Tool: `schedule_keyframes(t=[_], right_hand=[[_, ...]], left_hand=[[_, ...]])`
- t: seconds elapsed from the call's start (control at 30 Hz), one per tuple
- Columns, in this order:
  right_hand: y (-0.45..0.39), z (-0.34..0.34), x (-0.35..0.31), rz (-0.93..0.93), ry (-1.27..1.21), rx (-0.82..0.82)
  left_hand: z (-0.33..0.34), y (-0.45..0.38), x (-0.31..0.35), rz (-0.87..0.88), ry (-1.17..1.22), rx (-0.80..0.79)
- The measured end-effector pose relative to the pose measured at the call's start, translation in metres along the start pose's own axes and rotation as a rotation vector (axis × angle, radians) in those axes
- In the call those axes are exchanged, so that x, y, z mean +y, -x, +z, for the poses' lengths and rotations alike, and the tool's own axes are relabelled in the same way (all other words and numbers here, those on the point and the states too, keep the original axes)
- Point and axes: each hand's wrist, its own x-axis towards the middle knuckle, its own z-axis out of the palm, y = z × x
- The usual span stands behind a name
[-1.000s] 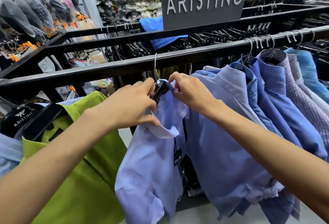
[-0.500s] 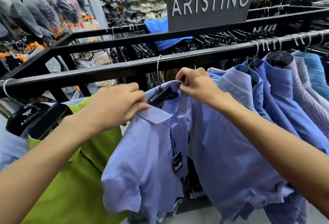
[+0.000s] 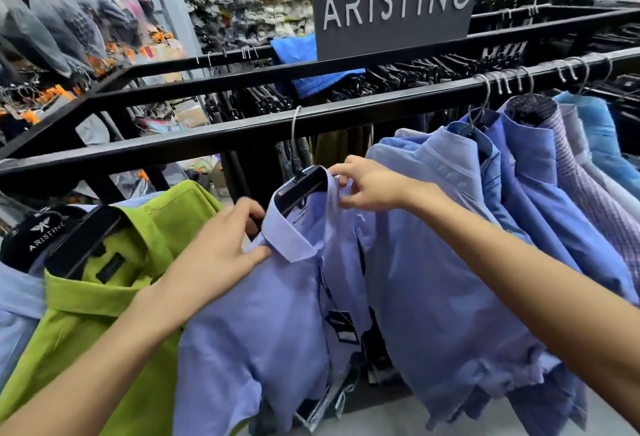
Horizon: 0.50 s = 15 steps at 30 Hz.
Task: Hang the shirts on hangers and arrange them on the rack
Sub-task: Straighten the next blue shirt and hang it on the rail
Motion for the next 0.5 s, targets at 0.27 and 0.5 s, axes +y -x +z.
schedule_keyframes(t=[0.27, 0.5], right_hand=[[-0.007, 0.022, 0.046, 0.069, 0.074, 0.084], [-0.008, 0.023, 0.069, 0.230, 0.291, -0.135]], left_hand=[[-0.025, 0.014, 0.011, -0.180, -0.293, -0.113], [-0.049, 0.022, 0.001, -0.242, -0.442, -0.114]])
